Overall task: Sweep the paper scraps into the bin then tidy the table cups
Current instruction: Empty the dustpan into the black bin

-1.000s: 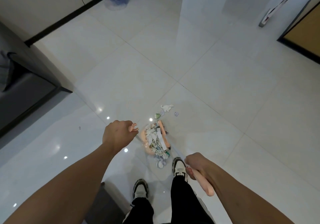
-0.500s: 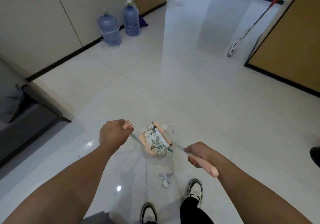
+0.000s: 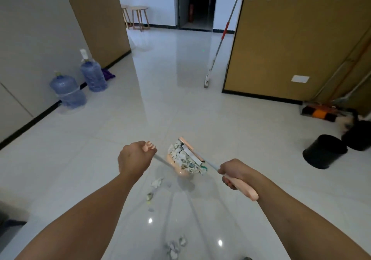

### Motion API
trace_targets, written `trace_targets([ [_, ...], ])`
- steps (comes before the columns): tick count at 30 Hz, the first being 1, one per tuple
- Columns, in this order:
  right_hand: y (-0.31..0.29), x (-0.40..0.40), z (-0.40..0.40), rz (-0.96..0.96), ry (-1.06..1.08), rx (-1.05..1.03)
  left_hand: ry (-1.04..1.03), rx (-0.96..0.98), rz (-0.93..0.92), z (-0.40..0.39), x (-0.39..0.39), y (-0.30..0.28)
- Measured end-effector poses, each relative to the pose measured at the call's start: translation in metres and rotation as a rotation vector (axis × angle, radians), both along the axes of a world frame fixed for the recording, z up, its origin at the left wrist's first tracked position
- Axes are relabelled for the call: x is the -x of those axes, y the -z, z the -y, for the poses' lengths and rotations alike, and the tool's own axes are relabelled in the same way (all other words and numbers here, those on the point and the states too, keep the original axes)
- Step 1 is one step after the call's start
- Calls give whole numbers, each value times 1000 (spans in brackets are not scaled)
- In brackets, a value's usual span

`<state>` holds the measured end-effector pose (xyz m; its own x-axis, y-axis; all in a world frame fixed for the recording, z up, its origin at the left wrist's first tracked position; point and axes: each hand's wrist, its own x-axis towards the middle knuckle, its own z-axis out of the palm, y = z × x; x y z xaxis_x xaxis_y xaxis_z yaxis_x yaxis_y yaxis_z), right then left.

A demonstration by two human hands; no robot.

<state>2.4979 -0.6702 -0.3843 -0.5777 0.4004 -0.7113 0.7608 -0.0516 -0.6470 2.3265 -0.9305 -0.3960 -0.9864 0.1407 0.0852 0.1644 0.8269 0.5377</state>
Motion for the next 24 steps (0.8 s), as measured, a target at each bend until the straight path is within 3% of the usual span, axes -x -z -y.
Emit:
trace_targets([
  [14,10,-140,-304,-62,322,-6,307,26,-81,-374,-74,-24],
  [24,5,-224,-457,-56,613,-19,534,-9,-111,-599,-114,-40],
])
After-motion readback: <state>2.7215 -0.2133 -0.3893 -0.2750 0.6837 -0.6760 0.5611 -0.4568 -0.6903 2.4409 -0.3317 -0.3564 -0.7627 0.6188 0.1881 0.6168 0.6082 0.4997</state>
